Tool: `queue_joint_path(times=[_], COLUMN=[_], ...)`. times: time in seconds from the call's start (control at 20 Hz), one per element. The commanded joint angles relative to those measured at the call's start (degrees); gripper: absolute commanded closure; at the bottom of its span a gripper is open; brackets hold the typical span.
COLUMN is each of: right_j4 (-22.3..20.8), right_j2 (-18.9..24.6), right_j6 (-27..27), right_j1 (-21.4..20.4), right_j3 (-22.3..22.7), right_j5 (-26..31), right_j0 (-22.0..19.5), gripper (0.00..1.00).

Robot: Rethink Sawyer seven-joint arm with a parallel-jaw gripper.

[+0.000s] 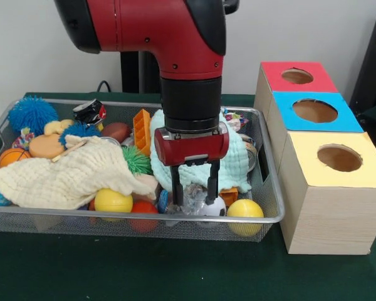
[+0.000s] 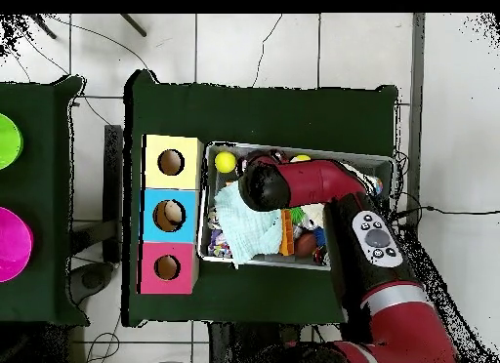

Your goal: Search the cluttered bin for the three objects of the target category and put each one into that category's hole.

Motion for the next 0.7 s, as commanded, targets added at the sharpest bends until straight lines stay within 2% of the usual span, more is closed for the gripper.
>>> queue_joint_path(times=[0.05,0.7], right_j4=[-0.04,-0.41], right_j2=[-3.93,-5.96], right_j6=[4.62,4.1], right_j1=[2.35,1.79], right_j3=[0.1,-0.95], right_j5=[6.78,4.88], right_j0=[2.43,3.15], gripper=[0.0,0.0])
